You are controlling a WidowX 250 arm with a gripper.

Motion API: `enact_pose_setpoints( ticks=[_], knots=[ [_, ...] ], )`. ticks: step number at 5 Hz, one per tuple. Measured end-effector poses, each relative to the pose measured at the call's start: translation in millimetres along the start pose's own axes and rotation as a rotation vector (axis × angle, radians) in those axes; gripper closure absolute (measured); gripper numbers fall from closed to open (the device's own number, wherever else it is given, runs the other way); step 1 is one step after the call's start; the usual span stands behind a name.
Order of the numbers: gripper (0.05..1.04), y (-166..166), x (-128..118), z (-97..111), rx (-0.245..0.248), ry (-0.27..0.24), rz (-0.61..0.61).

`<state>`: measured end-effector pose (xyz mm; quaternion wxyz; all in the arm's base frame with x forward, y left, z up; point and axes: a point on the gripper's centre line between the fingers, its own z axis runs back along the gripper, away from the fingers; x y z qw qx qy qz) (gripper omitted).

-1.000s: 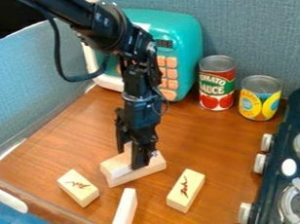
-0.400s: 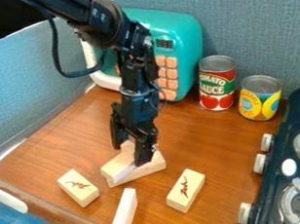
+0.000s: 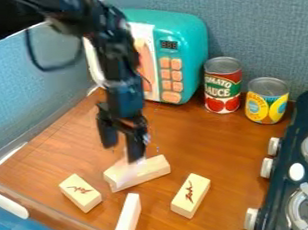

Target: Move the 'L' shaped block from table put on the rectagle block

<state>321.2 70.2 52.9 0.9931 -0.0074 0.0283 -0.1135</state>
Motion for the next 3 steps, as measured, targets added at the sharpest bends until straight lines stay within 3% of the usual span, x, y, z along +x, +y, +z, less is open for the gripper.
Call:
enact_pose_setpoints(
  ticks=[1,2,3],
  knots=[
    [0.083,7.6,-13.8,19.3,-0.003,-0.039,0.077],
    [0.083,13.7,-18.7,23.2,-0.021,-0.049,0.131],
    [0.083,19.4,-20.3,26.7,0.011,-0.057,0.169]
  ],
)
